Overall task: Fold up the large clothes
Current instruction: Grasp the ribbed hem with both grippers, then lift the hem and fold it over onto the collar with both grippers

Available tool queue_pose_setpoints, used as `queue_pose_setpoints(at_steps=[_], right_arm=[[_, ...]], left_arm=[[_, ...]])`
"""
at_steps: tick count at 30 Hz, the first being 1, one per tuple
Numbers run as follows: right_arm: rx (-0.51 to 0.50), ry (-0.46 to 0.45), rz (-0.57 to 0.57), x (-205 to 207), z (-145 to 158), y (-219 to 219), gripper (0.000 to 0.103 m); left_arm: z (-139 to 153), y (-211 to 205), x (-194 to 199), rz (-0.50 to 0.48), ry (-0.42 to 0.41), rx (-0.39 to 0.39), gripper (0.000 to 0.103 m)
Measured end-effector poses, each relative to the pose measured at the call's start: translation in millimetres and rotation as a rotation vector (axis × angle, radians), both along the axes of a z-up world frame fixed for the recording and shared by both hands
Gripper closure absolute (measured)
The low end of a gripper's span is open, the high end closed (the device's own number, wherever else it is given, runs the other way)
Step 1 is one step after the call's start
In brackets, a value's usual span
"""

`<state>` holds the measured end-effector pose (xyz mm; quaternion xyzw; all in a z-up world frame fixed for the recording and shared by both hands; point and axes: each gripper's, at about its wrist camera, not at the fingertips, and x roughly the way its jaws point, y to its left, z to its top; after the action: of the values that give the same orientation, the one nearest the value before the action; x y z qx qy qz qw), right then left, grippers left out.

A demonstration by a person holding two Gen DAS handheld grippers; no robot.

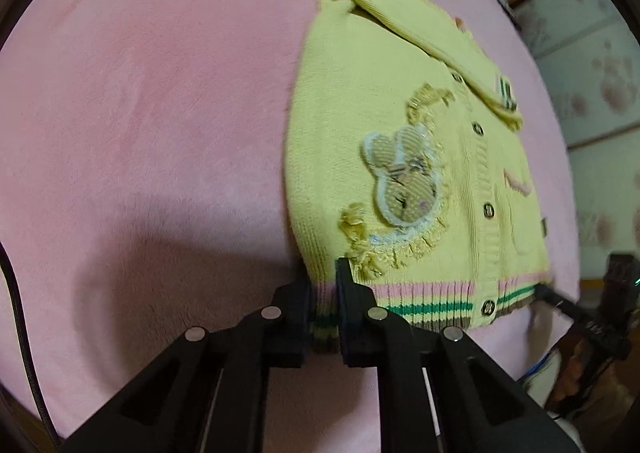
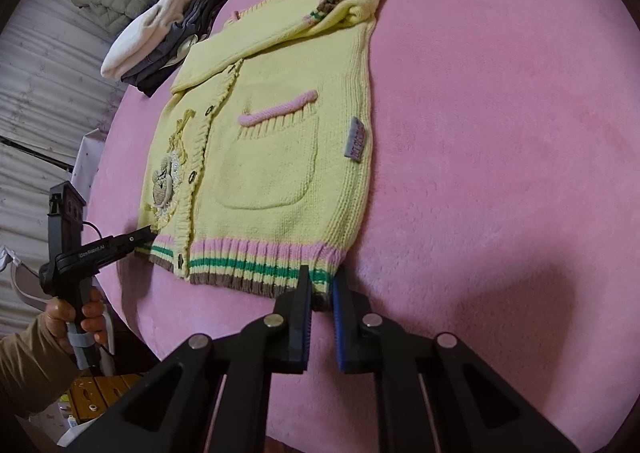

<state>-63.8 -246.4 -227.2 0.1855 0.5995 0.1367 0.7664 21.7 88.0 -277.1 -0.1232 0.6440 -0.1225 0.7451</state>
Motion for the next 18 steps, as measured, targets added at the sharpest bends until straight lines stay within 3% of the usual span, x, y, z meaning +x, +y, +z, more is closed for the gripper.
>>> queue_pose_setpoints(at_steps=[3,8,13,18], right_arm=[[-0.003,-0.030,0.008,2.3,16.7,-1.5,0.095],[0.043,-0.098,-0.003,15.3,54.2,-7.0,0.096],[0.099,-0.193,-0.045,45.6,89.5,-9.7,0.096],[0.181,-0.263,-0.162,101.8,104.3,-25.0,0.096]], left_arm=[[19.6,-8.9,4.6,-0.030,-0.015,-0.012,0.096],[57.1,-11.9,25.6,0.008,-0.013,-0.164,0.096],[94.8,-9.3,69.0,0.091,-0.092,-0.285,0.096],[98.3,6.9,130.8,0.222,-0.148,-0.342,0.096]])
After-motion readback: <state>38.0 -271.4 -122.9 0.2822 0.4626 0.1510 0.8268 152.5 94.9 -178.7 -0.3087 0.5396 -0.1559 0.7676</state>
